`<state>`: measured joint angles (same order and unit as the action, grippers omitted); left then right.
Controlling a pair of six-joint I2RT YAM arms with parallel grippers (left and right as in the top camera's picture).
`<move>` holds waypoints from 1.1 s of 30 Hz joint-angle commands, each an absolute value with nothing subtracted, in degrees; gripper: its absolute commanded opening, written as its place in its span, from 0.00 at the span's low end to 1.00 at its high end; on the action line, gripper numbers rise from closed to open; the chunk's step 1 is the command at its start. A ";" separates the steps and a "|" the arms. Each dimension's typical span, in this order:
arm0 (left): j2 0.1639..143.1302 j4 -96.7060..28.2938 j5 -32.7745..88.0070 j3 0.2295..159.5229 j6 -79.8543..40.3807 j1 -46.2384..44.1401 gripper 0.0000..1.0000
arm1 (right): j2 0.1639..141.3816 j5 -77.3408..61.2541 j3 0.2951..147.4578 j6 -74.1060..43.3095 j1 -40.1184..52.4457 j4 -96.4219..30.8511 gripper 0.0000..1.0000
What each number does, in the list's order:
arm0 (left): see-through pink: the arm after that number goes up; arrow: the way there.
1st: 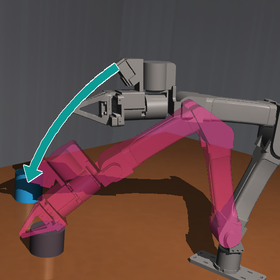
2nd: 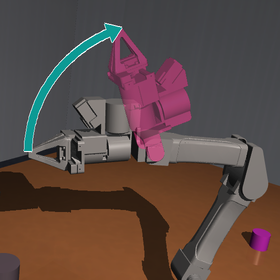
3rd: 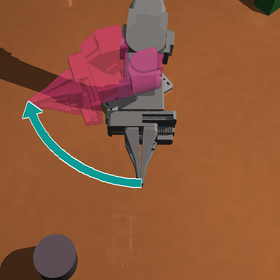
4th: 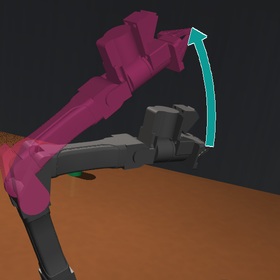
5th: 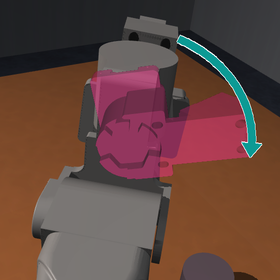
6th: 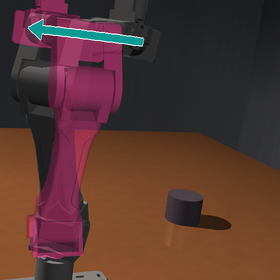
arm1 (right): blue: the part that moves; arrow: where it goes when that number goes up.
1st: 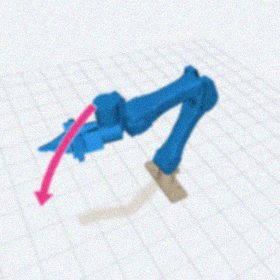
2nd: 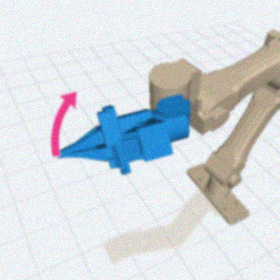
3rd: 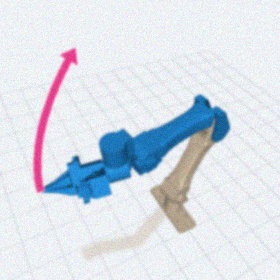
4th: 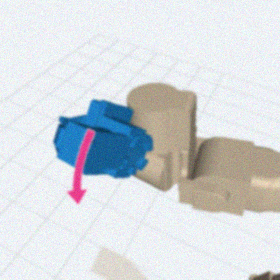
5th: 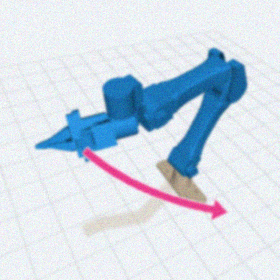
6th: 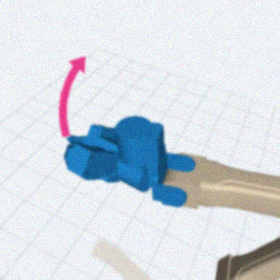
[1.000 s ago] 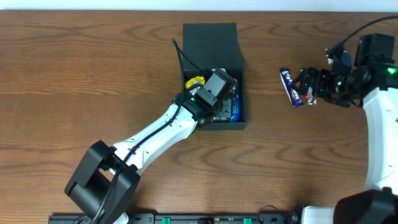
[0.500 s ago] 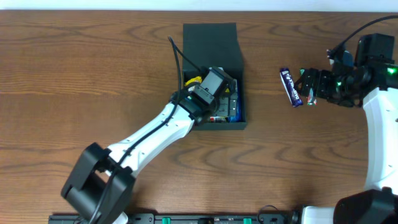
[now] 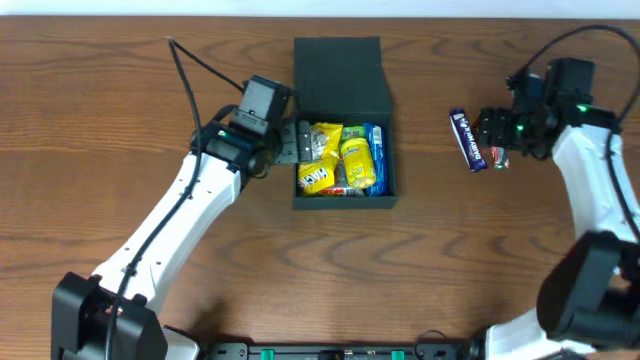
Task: Pack container
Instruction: 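Place the Mentos bottle into the box with the left gripper, then grasp the purple Dairy Milk bar and insert it into the box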
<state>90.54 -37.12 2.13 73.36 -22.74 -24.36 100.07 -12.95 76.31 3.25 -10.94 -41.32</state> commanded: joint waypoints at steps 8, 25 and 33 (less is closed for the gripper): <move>90.26 -37.23 1.10 74.30 -20.53 -23.55 0.95 | 111.92 -6.81 76.01 6.33 -8.10 -33.01 0.60; 90.26 -37.06 1.10 74.30 -20.56 -23.55 0.95 | 120.36 -6.24 76.01 5.76 -7.11 -30.22 0.27; 90.26 -37.08 1.10 74.30 -20.56 -23.55 0.95 | 119.20 -11.05 78.81 0.38 -4.08 -36.21 0.01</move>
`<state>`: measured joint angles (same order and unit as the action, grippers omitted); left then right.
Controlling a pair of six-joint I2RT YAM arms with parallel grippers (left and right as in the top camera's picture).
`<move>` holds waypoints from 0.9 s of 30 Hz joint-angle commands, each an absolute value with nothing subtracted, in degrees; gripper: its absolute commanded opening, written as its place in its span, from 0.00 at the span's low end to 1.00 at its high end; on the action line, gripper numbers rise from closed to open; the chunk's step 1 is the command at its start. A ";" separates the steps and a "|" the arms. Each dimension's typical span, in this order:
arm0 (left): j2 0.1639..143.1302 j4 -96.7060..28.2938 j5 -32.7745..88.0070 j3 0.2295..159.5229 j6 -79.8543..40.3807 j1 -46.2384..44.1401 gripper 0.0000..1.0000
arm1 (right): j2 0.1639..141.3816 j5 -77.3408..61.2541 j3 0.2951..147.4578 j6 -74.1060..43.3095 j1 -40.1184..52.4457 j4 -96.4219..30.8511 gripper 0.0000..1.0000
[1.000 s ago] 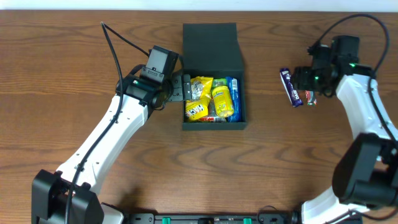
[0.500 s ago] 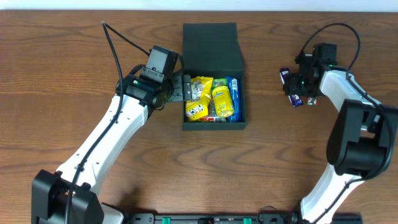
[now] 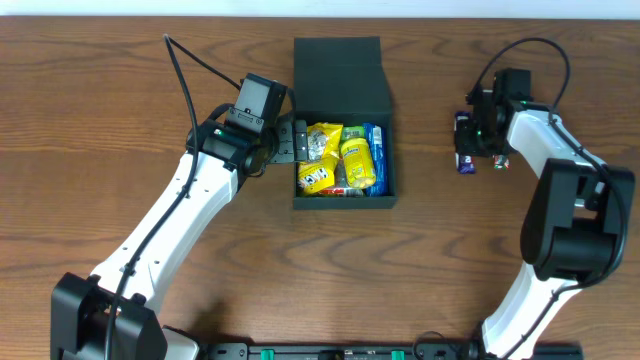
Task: Pack container
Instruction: 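Grasp the purple Dairy Milk bar and insert it into the box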
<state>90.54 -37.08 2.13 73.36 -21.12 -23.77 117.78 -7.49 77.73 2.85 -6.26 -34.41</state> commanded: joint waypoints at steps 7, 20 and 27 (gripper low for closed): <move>90.26 -37.80 1.08 74.30 -20.53 -23.55 0.95 | 111.72 -12.73 87.72 -4.97 5.06 -47.72 0.01; 90.26 -39.53 1.10 74.30 -20.56 -23.55 0.95 | 105.41 -9.80 87.02 -21.47 18.96 -52.14 0.01; 90.26 -40.45 1.08 74.30 -20.53 -23.55 0.95 | 105.45 -2.96 86.46 -22.26 21.06 -52.12 0.62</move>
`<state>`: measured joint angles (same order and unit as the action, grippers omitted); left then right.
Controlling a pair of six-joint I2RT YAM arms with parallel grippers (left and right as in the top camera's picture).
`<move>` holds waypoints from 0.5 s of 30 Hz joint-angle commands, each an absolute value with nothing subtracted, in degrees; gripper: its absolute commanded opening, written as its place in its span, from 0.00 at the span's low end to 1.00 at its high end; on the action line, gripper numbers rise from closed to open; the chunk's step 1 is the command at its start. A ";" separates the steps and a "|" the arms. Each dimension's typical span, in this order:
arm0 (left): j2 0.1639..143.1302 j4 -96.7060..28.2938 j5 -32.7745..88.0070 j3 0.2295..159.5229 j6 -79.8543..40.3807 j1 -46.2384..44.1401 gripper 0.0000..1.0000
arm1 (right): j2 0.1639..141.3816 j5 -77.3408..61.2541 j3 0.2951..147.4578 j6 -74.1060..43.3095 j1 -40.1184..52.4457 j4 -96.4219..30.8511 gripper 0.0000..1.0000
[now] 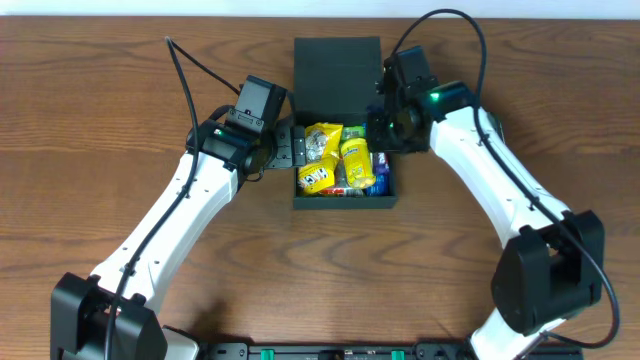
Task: Pack container
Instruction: 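Grasp the purple Dairy Milk bar and insert it into the box, then grasp the green-red bar with the right gripper and lift it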
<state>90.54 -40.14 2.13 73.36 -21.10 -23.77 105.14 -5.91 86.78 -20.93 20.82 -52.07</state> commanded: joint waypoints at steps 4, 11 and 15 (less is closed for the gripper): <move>90.26 -40.49 1.08 74.30 -20.53 -23.55 0.95 | 105.43 -1.04 86.54 -22.24 20.49 -52.14 0.75; 90.26 -40.58 1.06 74.30 -20.51 -23.55 0.95 | 105.10 9.91 87.05 -18.33 13.06 -52.45 0.80; 90.26 -40.62 1.08 74.30 -20.53 -23.55 0.95 | 105.12 10.37 86.94 -13.15 2.76 -51.46 0.80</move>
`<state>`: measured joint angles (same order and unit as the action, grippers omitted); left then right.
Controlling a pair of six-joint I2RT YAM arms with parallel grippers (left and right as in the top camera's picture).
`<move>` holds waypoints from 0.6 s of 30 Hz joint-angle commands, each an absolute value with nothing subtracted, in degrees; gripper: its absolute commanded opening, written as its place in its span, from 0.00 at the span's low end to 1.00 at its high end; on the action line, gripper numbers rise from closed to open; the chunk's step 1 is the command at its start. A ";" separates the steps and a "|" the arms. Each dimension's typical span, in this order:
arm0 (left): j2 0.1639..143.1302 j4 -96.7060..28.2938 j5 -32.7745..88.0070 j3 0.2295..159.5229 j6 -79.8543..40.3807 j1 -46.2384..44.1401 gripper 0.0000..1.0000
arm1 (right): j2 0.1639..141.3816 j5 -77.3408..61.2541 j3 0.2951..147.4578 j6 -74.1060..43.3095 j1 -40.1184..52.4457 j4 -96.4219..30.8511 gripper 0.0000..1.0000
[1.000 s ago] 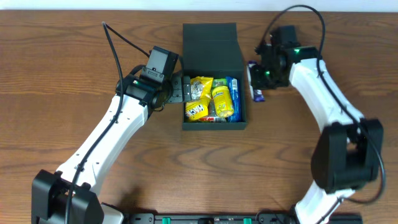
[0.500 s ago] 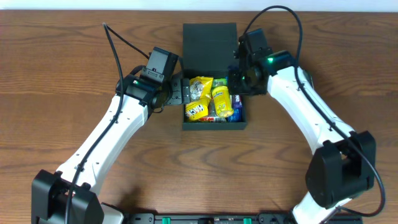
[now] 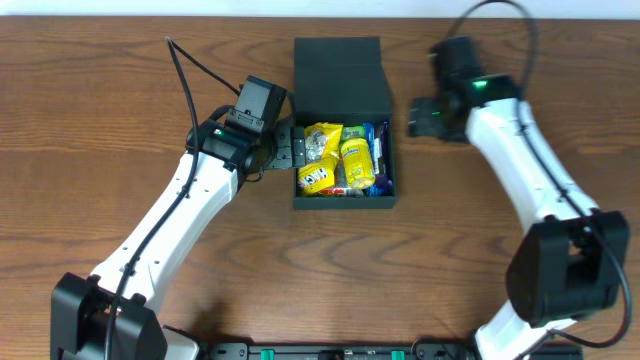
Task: Pack container
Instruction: 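Grasp the green-red bar with the right gripper and lift it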
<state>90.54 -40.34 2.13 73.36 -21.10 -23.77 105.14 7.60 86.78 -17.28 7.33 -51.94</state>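
Observation:
The black box [image 3: 345,200] stands mid-table with its lid [image 3: 340,70] folded back. Inside lie yellow snack packets [image 3: 355,160], a blue bar [image 3: 375,150] and a dark blue bar [image 3: 386,160] along the right wall. My left gripper [image 3: 295,145] rests against the box's left wall; how its fingers stand cannot be made out. My right gripper [image 3: 412,117] hovers just right of the box's back corner, with nothing in it.
Brown wooden table [image 3: 100,100] all around. The left arm's black cable [image 3: 195,70] trails across the table at the back left. The right arm [image 3: 530,170] stretches over the table's right side.
My right gripper was over the box's right side; now it is outside the box, to its right. A dark blue bar lies along the box's right wall. The left arm has not moved.
My right gripper was first at the far right beside a dark blue bar on the table. Then it was on that bar. Later it was over the box's right side and the table spot was bare. Now the bar lies in the box and the gripper is outside.

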 commanded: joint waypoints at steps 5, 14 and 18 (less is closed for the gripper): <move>90.26 -40.58 1.08 74.30 -20.53 -23.55 0.95 | 105.12 5.37 84.66 -1.67 -6.79 -45.52 0.76; 90.26 -40.42 1.08 74.30 -20.53 -23.55 0.95 | 106.89 1.85 79.83 5.45 -12.16 -37.91 0.74; 90.26 -40.14 1.08 74.30 -20.53 -23.55 0.95 | 111.13 1.91 79.46 6.13 -12.19 -37.95 0.71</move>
